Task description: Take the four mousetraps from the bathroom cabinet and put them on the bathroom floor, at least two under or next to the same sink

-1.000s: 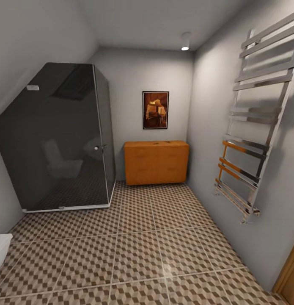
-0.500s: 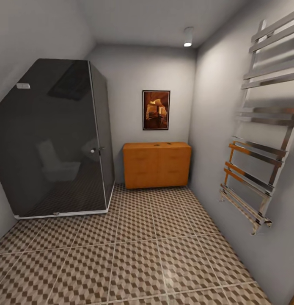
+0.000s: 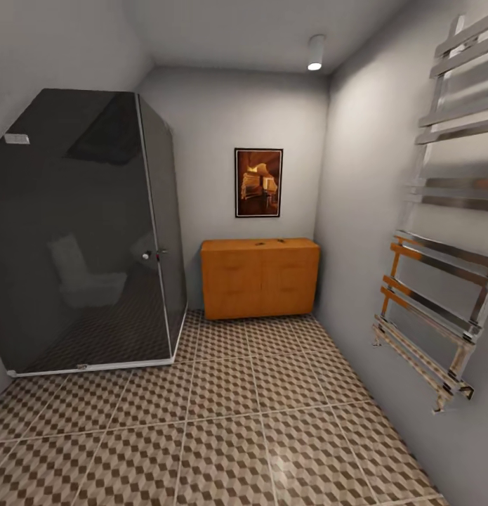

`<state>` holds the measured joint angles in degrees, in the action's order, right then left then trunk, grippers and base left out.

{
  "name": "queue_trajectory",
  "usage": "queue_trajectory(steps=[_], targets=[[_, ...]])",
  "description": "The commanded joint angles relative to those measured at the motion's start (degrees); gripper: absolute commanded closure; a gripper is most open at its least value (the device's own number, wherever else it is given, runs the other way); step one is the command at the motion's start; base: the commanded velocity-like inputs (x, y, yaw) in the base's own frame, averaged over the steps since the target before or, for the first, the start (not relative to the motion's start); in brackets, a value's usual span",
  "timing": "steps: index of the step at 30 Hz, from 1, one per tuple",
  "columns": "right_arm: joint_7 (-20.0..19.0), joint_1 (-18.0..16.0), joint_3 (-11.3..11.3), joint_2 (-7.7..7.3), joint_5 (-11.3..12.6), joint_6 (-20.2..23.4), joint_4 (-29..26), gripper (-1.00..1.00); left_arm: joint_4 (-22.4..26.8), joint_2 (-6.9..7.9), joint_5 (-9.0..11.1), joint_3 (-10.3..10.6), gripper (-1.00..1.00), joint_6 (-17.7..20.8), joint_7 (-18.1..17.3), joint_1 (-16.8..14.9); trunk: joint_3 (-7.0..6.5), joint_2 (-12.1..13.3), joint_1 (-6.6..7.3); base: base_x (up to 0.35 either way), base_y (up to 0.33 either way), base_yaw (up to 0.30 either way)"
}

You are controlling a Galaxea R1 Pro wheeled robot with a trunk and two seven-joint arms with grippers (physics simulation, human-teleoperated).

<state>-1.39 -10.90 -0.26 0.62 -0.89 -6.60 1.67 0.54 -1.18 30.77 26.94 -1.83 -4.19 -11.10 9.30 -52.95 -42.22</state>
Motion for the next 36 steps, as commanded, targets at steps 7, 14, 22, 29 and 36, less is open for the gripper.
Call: queue_trajectory(steps=[7, 14, 22, 29, 36], targets=[[-0.1, -0.09, 0.0, 0.0, -0.05, -0.32, 0.18, -1.0, -0.1, -0.04, 0.61, 0.42, -1.0, -0.18, -0.21, -0.06, 0.08, -0.05, -0.04, 0.322, 0.0, -0.177], [-0.1, -0.09, 0.0, 0.0, -0.08, -0.34, 0.18, -1.0, -0.1, -0.05, 0.61, 0.4, -1.0, -0.18, -0.21, -0.06, 0.08, -0.05, -0.04, 0.322, 0.0, -0.148], [-0.1, -0.09, 0.0, 0.0, -0.08, -0.32, 0.18, -1.0, -0.1, -0.05, 0.61, 0.33, -1.0, -0.19, -0.21, -0.06, 0.08, -0.05, -0.04, 0.322, 0.0, -0.031], [-0.1, -0.09, 0.0, 0.0, -0.08, -0.27, 0.18, -1.0, -0.1, -0.03, 0.61, 0.31, -1.0, -0.17, -0.21, -0.06, 0.08, -0.05, -0.04, 0.322, 0.0, -0.007], [-0.1, -0.09, 0.0, 0.0, -0.08, -0.26, 0.2, -1.0, -0.1, 0.0, 0.61, 0.3, -1.0, -0.15, -0.21, -0.06, 0.08, -0.05, -0.04, 0.322, 0.0, -0.002]])
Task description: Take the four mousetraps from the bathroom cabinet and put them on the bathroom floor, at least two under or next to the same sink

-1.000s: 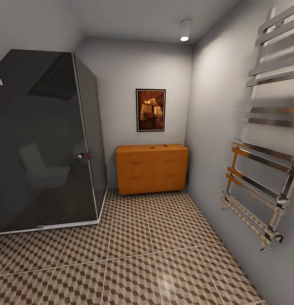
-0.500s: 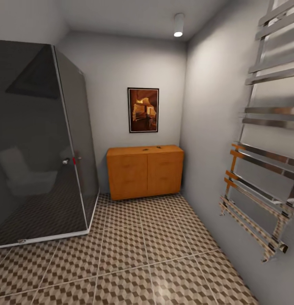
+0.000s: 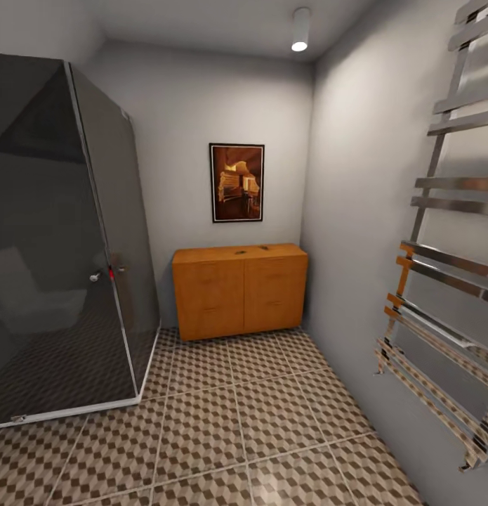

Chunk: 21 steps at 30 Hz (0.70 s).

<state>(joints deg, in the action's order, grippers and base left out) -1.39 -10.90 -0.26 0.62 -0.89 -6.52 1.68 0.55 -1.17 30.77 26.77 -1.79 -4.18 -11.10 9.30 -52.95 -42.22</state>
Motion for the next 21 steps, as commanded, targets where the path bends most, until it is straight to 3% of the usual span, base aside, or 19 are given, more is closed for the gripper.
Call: queue_trajectory(steps=[1, 21], targets=[[-0.1, -0.09, 0.0, -0.01, -0.08, -0.34, 0.18, -1.0, -0.11, -0.02, 0.6, 0.48, -1.0, -0.18, -0.21, -0.06, 0.08, -0.05, -0.04, 0.322, 0.0, -0.001], [-0.1, -0.09, 0.0, 0.08, -0.08, -0.34, 0.16, -1.0, -0.11, 0.02, 0.85, 0.48, -1.0, -0.16, -0.21, -0.06, 0.08, -0.05, -0.04, 0.322, 0.0, 0.0]])
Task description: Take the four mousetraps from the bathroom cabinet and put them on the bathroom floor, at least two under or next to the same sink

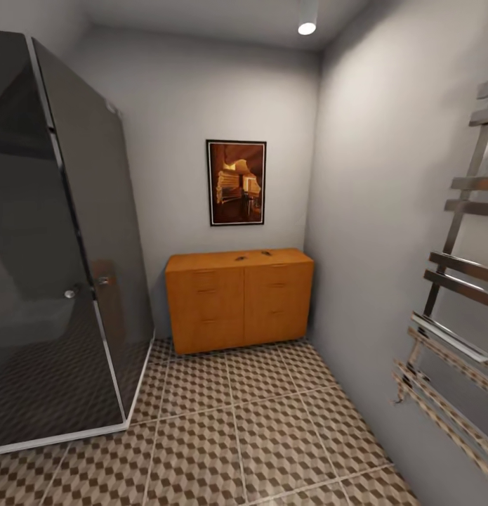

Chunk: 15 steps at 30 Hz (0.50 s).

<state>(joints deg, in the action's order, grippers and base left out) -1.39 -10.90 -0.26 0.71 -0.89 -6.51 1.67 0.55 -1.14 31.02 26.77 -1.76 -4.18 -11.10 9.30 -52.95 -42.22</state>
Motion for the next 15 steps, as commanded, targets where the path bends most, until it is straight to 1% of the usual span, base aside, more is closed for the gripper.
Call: queue_trajectory(steps=[1, 15], targets=[[-0.1, -0.08, 0.0, 0.0, -0.08, -0.34, 0.18, -1.0, -0.11, -0.01, 0.61, 0.48, -1.0, -0.18, -0.21, -0.06, 0.08, -0.05, -0.04, 0.322, 0.0, 0.0], [-0.08, -0.08, 0.0, 0.0, -0.08, -0.42, 0.19, -1.0, -0.11, 0.03, 0.7, 0.48, -1.0, -0.24, -0.21, -0.06, 0.08, -0.05, -0.04, 0.322, 0.0, 0.0]])
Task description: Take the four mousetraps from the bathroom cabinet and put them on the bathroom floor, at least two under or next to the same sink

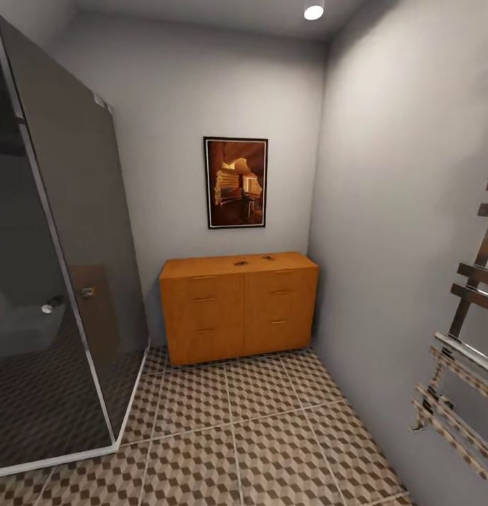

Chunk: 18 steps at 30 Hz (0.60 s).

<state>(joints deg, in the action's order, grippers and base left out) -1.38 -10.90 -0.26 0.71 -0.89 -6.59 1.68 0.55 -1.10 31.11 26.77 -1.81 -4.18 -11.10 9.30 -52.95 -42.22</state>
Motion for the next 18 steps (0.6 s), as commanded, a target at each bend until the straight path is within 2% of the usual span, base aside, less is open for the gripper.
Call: queue_trajectory(steps=[1, 18], targets=[[-0.07, -0.08, 0.0, -0.01, -0.08, -0.35, 0.17, -1.0, -0.11, 0.04, 0.63, 0.48, -1.0, -0.2, -0.21, -0.06, 0.08, -0.05, -0.04, 0.322, 0.0, 0.0], [-0.03, -0.08, 0.08, -0.01, 0.01, -0.27, 0.19, -1.0, -0.11, -0.02, 0.62, 0.48, -1.0, -0.21, -0.21, -0.06, 0.08, -0.05, -0.04, 0.322, 0.0, 0.0]])
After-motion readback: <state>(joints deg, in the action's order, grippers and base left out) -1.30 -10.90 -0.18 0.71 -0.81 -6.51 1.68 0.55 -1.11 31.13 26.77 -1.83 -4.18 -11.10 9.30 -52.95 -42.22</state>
